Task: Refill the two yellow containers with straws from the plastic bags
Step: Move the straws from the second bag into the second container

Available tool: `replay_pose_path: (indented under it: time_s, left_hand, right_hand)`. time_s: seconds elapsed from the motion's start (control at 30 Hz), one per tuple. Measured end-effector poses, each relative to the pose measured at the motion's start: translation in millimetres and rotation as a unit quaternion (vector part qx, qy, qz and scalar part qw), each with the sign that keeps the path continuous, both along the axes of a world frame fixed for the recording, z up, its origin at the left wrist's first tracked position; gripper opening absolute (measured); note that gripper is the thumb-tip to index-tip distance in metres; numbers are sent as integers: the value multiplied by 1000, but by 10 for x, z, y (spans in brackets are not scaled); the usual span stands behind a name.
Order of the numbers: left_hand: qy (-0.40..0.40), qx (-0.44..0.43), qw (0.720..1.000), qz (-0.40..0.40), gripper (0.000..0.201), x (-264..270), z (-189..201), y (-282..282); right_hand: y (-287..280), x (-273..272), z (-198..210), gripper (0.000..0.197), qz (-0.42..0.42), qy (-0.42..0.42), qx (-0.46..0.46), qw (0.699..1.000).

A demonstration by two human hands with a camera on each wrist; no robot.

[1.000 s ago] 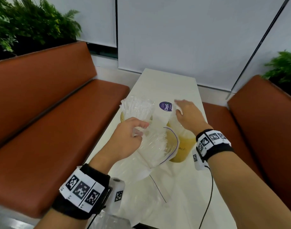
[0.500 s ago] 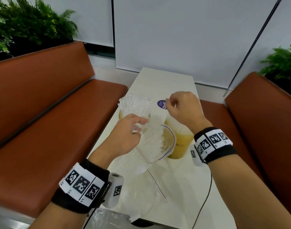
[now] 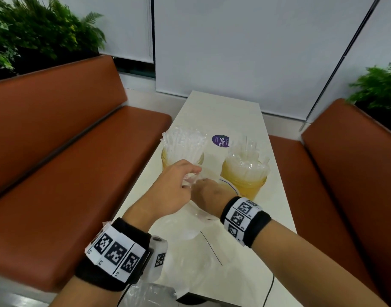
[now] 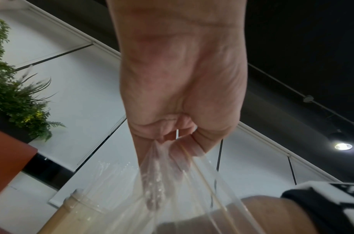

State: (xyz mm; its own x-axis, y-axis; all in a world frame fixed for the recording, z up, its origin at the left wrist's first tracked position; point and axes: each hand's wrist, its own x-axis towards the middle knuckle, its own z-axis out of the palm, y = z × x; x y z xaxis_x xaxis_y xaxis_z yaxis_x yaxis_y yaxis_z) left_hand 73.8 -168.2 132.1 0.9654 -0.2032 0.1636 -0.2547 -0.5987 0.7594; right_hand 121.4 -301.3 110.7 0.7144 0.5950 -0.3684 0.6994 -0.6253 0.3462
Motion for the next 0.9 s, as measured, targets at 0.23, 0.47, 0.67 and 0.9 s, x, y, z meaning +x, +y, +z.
replay_pose_path:
  time_s: [0.23, 0.47, 0.67, 0.9]
  left_hand:
    - [-4, -31, 999, 24, 59, 20, -122, -7]
    - [-8, -49, 998, 28, 56, 55, -183, -91]
    - [2, -54, 999, 5, 83, 95, -315, -126]
    - [3, -25, 996, 91, 63, 163, -448, -336]
  right_hand:
    - [-95, 110, -113, 31, -22, 27, -23, 999]
    - [-163, 48, 5, 27, -35, 18, -72, 997]
    - [-176, -90, 452, 31, -89, 23, -75, 993]
    - [-139, -247, 1136, 26, -45, -94, -12, 994]
